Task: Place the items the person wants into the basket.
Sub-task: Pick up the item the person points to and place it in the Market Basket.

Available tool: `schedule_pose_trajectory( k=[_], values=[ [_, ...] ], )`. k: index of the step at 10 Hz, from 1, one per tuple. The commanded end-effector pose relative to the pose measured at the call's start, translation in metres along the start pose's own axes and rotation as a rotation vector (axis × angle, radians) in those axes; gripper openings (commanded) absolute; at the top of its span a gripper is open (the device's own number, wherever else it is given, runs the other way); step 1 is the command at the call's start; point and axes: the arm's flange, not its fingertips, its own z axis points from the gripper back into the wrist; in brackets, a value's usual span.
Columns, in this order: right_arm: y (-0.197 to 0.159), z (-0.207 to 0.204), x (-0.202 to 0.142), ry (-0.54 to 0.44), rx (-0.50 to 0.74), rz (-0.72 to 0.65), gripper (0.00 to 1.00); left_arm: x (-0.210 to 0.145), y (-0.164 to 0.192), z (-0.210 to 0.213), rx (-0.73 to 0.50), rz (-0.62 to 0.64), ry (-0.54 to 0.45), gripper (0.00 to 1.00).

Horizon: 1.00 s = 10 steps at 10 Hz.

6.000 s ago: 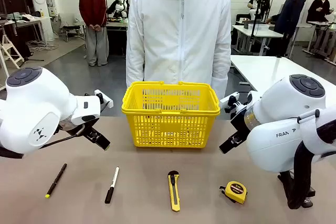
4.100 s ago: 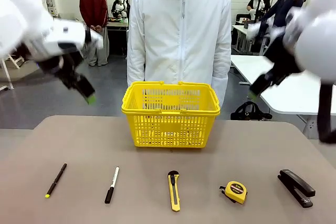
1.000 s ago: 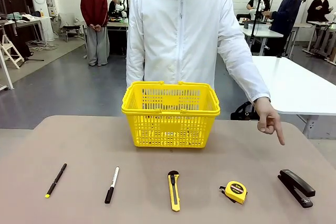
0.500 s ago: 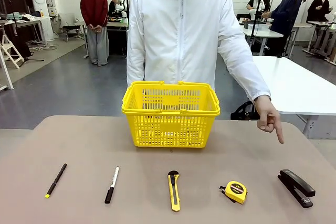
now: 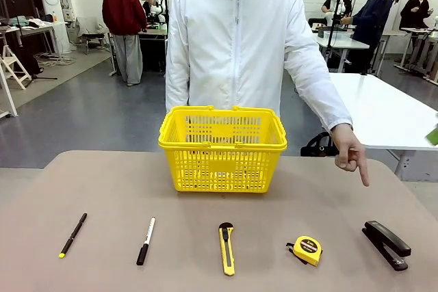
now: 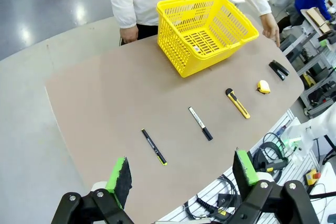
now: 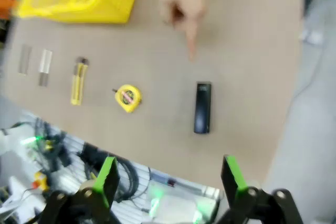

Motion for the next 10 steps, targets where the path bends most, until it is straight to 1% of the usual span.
schedule_pose_trajectory(
  k=[1, 2, 3, 4, 6, 7, 8, 10],
  values=[
    [0.009, -0.004, 0.021, 0.191, -0.076, -0.050, 1.00, 0.000, 0.001, 0.002, -0.005, -0.013, 0.003, 1.00],
    [0.009, -0.030, 0.025, 0.236, -0.110, -0.058, 1.00, 0.000, 0.001, 0.002, -0.005, -0.013, 0.003, 1.00],
    [0.004, -0.057, 0.026, 0.225, -0.180, -0.063, 1.00, 0.000, 0.001, 0.002, -0.005, -0.013, 0.003, 1.00],
    [0.001, -0.077, 0.023, 0.222, -0.189, -0.047, 1.00, 0.000, 0.001, 0.002, -0.005, -0.013, 0.003, 1.00],
    [-0.001, -0.111, 0.011, 0.165, -0.195, 0.025, 1.00, 0.000, 0.001, 0.002, -0.005, -0.013, 0.003, 1.00],
    [-0.005, -0.137, 0.004, 0.188, -0.193, 0.053, 1.00, 0.000, 0.001, 0.002, -0.005, -0.013, 0.003, 1.00],
    [-0.011, -0.158, 0.002, 0.218, -0.167, 0.061, 1.00, 0.000, 0.001, 0.002, -0.005, -0.013, 0.003, 1.00],
    [-0.021, -0.191, 0.003, 0.285, -0.120, 0.056, 1.00, 0.000, 0.001, 0.002, -0.005, -0.013, 0.003, 1.00]
  ],
)
